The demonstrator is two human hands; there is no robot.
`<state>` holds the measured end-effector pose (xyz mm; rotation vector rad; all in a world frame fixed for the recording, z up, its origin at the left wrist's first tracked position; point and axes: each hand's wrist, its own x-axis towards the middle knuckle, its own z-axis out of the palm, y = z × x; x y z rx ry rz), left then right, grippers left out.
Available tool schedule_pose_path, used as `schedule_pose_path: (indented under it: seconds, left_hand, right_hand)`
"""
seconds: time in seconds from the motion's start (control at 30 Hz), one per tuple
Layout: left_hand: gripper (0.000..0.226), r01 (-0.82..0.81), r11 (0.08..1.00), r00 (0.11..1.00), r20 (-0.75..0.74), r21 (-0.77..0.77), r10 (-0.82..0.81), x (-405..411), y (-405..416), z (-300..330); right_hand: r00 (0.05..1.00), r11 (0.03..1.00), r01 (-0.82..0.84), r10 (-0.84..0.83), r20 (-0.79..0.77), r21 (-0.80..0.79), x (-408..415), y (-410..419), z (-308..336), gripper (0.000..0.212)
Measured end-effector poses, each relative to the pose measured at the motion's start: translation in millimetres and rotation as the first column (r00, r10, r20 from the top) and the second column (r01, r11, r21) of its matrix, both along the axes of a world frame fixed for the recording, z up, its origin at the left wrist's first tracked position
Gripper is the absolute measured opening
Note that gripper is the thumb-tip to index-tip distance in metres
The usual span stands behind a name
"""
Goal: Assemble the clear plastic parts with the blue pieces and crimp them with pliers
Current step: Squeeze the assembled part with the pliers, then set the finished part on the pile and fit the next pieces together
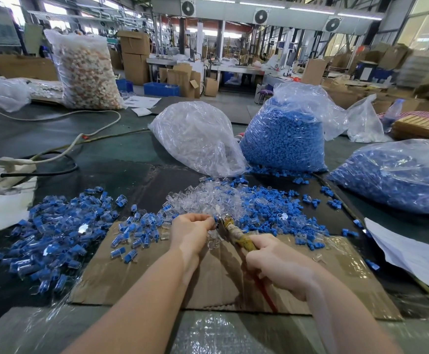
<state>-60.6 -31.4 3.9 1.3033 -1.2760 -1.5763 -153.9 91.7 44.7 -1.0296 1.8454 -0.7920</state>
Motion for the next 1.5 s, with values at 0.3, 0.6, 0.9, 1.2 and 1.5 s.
schedule_pose_path:
  seconds: [0.3, 0.6, 0.9, 1.2, 1.5]
  left_hand:
    - [0.010, 0.018, 0.998, 0.999, -0.038, -0.057, -0.020, -0.4, 2.7, 0.8]
    - [0.016, 0.140, 0.758, 0.703, 0.603, -0.637, 0.378, 51.8, -34.3, -4.3]
    - [0.030, 0.368, 0.682, 0.484, 0.757, -0.631, 0.440, 66.5, -45.7, -15.9]
    - [0.017, 0.429, 0.573, 0.821, 0.566, -0.699, 0.075, 20.9, -7.1, -28.1]
    - [0.021, 0.463, 0.572, 0.830, 0.558, -0.677, -0.013, 7.4, 14.9, -45.8]
  right_hand:
    - [0.994, 0.998, 0.019, -0.025, -0.107, -0.055, 0.6, -0.8, -9.5, 0.016]
    - [0.750, 0.952, 0.301, -0.273, -0.602, -0.057, -21.5, 1.8, -31.9, 0.046]
    - [0.462, 0.921, 0.389, -0.178, -0.869, 0.019, -20.9, 5.5, -53.4, 0.067]
    - [0.389, 0.931, 0.364, -0.181, -0.903, -0.030, -18.8, 4.9, -54.3, 0.064]
    - [0.448, 0.972, 0.155, -0.226, -0.865, -0.174, -14.2, -25.4, -56.6, 0.030]
